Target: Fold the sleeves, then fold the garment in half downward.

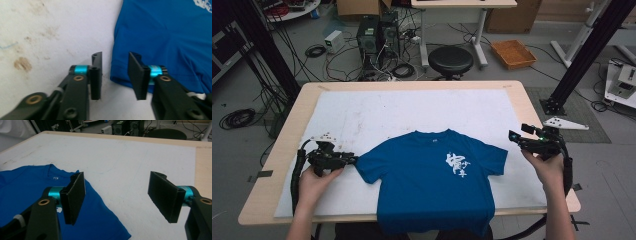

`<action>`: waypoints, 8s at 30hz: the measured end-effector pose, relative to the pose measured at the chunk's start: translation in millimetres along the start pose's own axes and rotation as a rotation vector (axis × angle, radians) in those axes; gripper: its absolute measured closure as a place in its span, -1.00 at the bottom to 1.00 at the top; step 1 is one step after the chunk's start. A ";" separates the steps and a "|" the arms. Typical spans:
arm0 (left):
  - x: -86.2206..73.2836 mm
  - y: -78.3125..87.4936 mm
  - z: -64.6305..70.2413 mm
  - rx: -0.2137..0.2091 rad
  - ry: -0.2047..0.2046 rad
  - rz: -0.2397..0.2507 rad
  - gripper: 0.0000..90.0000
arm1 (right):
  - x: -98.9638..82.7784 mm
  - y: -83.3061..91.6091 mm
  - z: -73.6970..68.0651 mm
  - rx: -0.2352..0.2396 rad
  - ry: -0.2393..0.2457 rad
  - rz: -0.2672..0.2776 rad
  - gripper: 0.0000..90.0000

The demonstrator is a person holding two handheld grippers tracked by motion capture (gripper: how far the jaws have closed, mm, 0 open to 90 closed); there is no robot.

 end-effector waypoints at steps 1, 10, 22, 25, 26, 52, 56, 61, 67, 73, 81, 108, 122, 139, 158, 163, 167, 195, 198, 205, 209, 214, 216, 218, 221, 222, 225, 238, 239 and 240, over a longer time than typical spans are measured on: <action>-1.1 -0.1 -0.6 0.003 -0.010 -0.013 0.90 | 0.3 0.5 0.1 -0.002 0.000 0.002 -0.33; 10.5 9.0 13.4 -0.134 0.072 0.091 0.97 | 1.5 3.5 1.0 -0.001 0.001 0.012 -0.29; 63.5 -30.2 99.4 -0.326 0.120 0.156 0.97 | 7.2 6.7 -2.8 -0.002 0.024 0.025 -0.27; 69.6 -57.3 114.1 -0.325 0.122 0.115 0.97 | 6.8 7.0 -2.6 -0.006 0.020 0.021 -0.27; 71.6 -68.3 118.0 -0.320 0.117 0.091 0.97 | 6.8 6.9 -2.3 -0.006 0.022 0.023 -0.27; 38.6 -8.2 61.5 -0.012 -0.097 0.308 0.07 | -29.9 -20.9 8.6 -0.018 -0.030 -0.215 0.30; 35.3 -24.8 79.7 -0.067 -0.147 0.230 0.09 | -34.4 -24.6 11.3 -0.037 -0.037 -0.221 0.31; 32.6 -45.6 110.8 -0.134 -0.213 0.165 0.14 | -36.0 -22.3 14.8 -0.043 -0.045 -0.214 0.31; 21.6 -80.7 145.8 -0.104 -0.346 0.039 0.29 | -36.4 -21.8 15.5 -0.049 -0.043 -0.215 0.31; 15.4 -95.7 144.2 -0.020 -0.371 -0.026 0.64 | -35.0 -20.2 15.5 -0.053 -0.040 -0.209 0.31; 15.0 -84.6 145.9 -0.119 -0.350 0.022 0.94 | -34.9 -19.8 16.4 -0.059 -0.038 -0.205 0.31; 21.9 12.8 40.9 0.110 -0.057 0.409 0.06 | -62.1 -43.3 20.2 -0.006 -0.112 -0.330 0.57; 25.4 4.1 47.4 0.095 -0.085 0.376 0.06 | -8.1 -32.9 -43.9 0.071 -0.033 -0.300 0.99; 26.1 -10.0 64.1 0.037 -0.119 0.335 0.06 | 27.0 -106.3 -165.0 0.084 0.195 -0.276 0.68; 25.0 1.9 48.4 0.129 -0.095 0.365 -0.12 | -12.2 -51.3 -38.9 -0.059 -0.035 -0.117 -0.13; 25.5 10.0 44.4 0.142 -0.086 0.394 -0.14 | -11.3 -50.9 -37.6 -0.058 -0.027 -0.107 -0.22; 24.8 10.8 43.9 0.144 -0.093 0.384 -0.17 | -7.8 -45.1 -34.6 -0.069 -0.034 -0.088 -0.27; 60.9 -31.7 55.9 0.064 -0.054 0.275 -0.16 | -3.8 -63.3 -26.7 -0.060 -0.069 -0.046 0.06; 70.9 -51.4 58.6 0.058 -0.059 0.249 -0.16 | -1.0 -75.7 -31.9 -0.049 -0.047 -0.055 0.10; 88.0 -92.2 55.4 0.058 -0.024 0.163 -0.08 | 7.9 -110.1 -42.7 -0.001 -0.009 -0.114 0.23; 94.7 -111.4 54.7 0.069 -0.020 0.111 -0.07 | 5.2 -134.0 -51.0 0.013 0.039 -0.202 0.32; 96.2 -128.6 60.8 0.081 -0.064 0.035 -0.07 | -3.0 -162.1 -64.0 0.030 0.099 -0.335 0.42; 93.8 -132.3 60.6 0.096 -0.071 0.017 0.00 | -7.4 -167.8 -65.2 0.028 0.127 -0.380 0.51; 94.2 -131.1 59.7 0.117 -0.070 0.019 0.09 | -8.9 -168.7 -65.6 0.028 0.131 -0.392 0.62; 94.7 -130.0 57.9 0.135 -0.059 0.021 0.26 | -13.1 -169.2 -66.6 0.029 0.186 -0.415 0.94; 95.0 -129.8 58.3 0.145 -0.064 0.020 0.27 | -12.4 -167.6 -66.1 0.011 0.198 -0.415 0.95; 97.3 -127.4 59.1 0.143 -0.086 0.039 0.24 | -10.1 -165.7 -64.5 0.012 0.183 -0.394 0.87; 100.3 -141.3 68.9 0.162 -0.175 -0.016 0.17 | -9.6 -182.0 -70.9 0.060 0.172 -0.401 0.39; 100.1 -141.5 70.3 0.163 -0.178 -0.017 0.18 | -9.5 -182.2 -71.7 0.058 0.180 -0.405 0.40; 99.7 -141.8 71.4 0.161 -0.187 -0.021 0.19 | -9.3 -181.7 -72.3 0.054 0.190 -0.410 0.46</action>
Point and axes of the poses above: each handheld gripper's, and its own axes: y roughly backward along the jaws, x roughly out of its top, z roughly to its right, the point moved 4 cm from there along -y, roughly forward along the jaws, and after that the axes turned 5 degrees about y, right-handed, at the moved point
